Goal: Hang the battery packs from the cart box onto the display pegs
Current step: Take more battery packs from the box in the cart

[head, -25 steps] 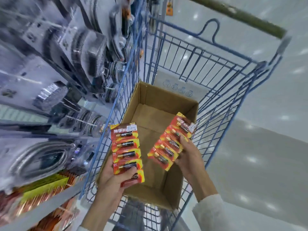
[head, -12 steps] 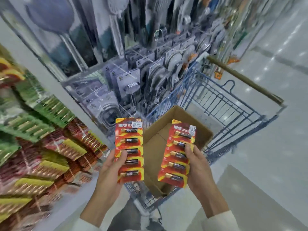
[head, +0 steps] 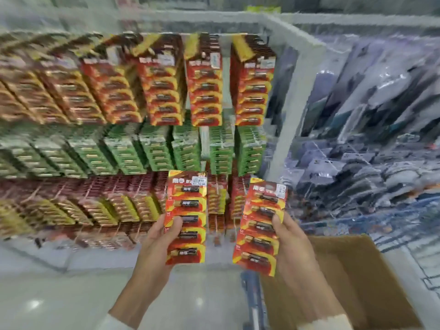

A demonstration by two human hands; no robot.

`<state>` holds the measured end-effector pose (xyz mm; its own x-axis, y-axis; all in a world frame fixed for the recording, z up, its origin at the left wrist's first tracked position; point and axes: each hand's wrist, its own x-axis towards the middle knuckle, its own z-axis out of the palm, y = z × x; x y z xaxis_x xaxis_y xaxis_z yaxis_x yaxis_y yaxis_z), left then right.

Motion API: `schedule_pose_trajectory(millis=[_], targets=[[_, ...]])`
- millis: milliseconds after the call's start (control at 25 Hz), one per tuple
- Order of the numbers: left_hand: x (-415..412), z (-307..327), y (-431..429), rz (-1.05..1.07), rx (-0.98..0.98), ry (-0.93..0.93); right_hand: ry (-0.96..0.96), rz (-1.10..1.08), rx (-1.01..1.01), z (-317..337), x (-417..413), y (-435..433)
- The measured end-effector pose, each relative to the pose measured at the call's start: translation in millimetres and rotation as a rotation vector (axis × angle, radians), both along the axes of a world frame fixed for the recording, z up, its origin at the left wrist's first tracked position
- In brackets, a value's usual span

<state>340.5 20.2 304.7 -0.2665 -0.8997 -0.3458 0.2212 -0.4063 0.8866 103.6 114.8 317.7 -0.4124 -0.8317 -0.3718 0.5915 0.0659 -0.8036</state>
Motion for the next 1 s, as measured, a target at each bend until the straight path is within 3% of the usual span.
schedule_pose_trajectory(millis=[240, 600, 760, 1000], targets=[[156, 25, -27, 0.249, -0.091, 0.084, 0.021, 0.245, -0.038, 18, 144, -96], [376, 22, -67, 0.361, -0.09, 0.242, -0.036, 0.4, 0.003, 23, 364, -171], [440, 21, -84, 0.341, -0.078, 0.295, -0.055, 0.448, 0.023, 26, 429, -199], [491, 13, -133, 0.471, -0.017, 0.221, -0.062, 0.461, 0.082, 24, 487, -256]])
